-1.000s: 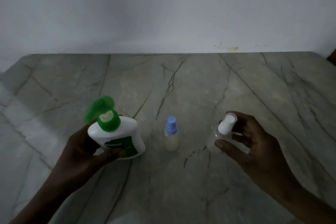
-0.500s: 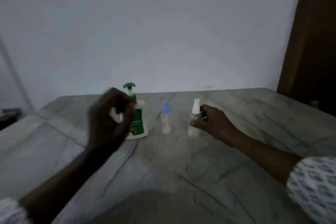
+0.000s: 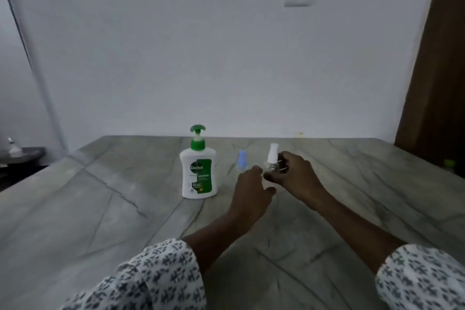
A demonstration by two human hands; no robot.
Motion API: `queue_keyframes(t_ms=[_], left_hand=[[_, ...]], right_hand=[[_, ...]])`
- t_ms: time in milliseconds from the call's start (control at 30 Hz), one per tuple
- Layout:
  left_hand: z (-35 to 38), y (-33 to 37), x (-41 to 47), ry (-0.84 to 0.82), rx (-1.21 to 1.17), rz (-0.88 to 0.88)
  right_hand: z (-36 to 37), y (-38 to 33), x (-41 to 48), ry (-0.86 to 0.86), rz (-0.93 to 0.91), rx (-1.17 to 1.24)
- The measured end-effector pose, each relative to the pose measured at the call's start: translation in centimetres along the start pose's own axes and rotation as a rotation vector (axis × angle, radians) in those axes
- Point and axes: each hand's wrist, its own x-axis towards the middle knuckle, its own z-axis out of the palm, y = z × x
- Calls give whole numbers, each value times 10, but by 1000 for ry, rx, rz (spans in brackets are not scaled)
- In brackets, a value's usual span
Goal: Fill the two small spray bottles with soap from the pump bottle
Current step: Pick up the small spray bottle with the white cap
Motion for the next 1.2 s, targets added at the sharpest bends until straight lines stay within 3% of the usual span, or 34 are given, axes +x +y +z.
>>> queue_keyframes(t_ms=[333, 567, 867, 1200], left_hand=[[20, 3, 7, 79, -193, -45], [20, 5, 9, 74, -145, -126], [21, 2, 12, 53, -152, -139], [21, -2, 16, 34, -136, -114]], right_hand=[[-7, 11, 1, 6, 8, 2], [-24, -6, 9, 173, -30, 111], [-13, -11, 16, 200, -72, 75], [-12, -7, 17, 14, -136, -193]])
